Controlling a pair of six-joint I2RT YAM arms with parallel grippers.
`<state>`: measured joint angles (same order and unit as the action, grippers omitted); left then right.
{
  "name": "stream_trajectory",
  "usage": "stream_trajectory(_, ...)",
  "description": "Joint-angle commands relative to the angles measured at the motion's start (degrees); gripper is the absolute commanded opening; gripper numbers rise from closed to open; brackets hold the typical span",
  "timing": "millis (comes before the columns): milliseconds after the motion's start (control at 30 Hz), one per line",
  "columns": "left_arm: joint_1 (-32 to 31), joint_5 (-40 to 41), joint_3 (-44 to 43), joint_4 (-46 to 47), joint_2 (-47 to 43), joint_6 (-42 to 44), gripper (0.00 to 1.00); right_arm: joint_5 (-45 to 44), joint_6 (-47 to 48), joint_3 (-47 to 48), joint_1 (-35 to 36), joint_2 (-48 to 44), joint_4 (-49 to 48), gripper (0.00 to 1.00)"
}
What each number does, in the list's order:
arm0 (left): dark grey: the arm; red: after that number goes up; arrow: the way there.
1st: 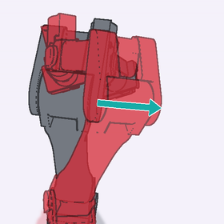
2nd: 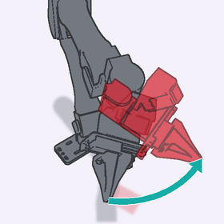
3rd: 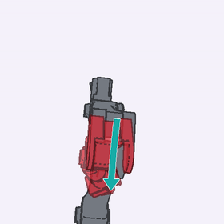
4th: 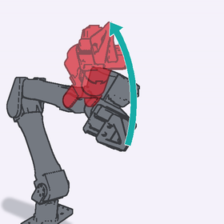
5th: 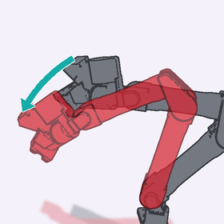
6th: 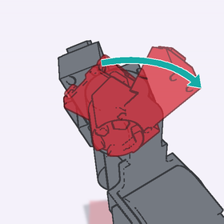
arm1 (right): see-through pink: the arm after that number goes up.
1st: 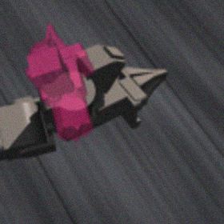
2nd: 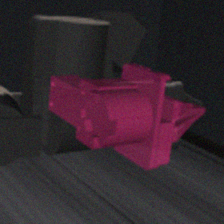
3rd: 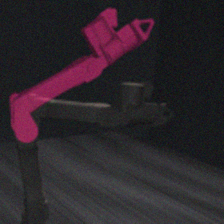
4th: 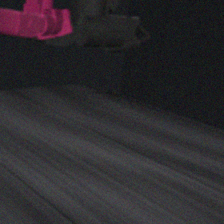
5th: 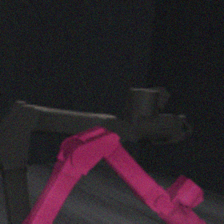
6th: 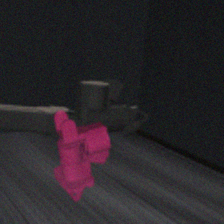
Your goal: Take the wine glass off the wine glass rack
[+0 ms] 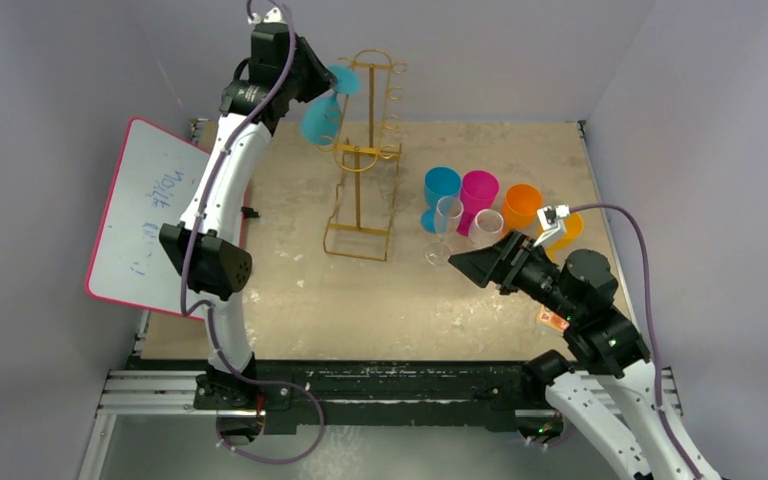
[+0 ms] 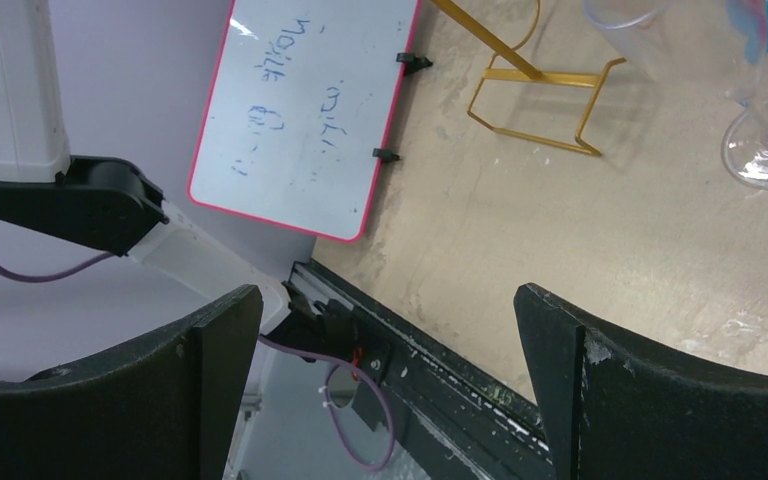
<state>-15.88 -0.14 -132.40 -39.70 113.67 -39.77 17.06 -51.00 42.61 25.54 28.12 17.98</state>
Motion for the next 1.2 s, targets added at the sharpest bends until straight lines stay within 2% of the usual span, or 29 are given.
stream_trajectory(0, 0.74, -1.37, 1.82, 5.49, -2.27, -5.09, 0.00, -0.42, 0.78, 1.58, -0.06, -1.15, 1.55, 1.00)
stream_trajectory(100, 0.81, 4.07, 2.39, 4.14, -3.56, -5.14, 0.00, -3.81, 1.70, 2.73, -0.05, -1.33, 1.88, 1.00)
stream_trajectory(167, 0.92, 4.91, 4.56, 5.97, -5.03, -5.55, 0.00, -5.86, 1.85, 3.95, -0.05, -1.27, 3.62, 1.00)
stream_trajectory(400, 1.16, 2.57, 11.48, 13.82, -9.25, -9.60, 0.00, -6.69, 0.79, 3.82, -0.05, -2.50, 7.39, 1.00)
stream_trajectory(633, 1.61, 1.85, 12.00, 13.61, -9.13, -10.13, 0.00, -7.15, -0.90, 2.81, -0.05, -4.43, 7.88, 1.00)
stream_trajectory(733, 1.73, 2.63, 14.24, 17.96, -10.65, -10.50, 0.00, -7.09, -1.39, 2.55, -0.06, -4.89, 8.18, 1.00)
stream_trajectory(933, 2.72, -2.59, 8.83, 18.45, -8.25, -13.88, 0.00, -6.79, -2.35, 2.53, -0.08, -4.59, 8.42, 1.00)
stream_trajectory(1167, 4.58, -3.11, 18.28, 26.67, -13.27, -21.19, 0.00, -6.39, -2.15, 1.96, -0.07, -3.35, 8.17, 1.00)
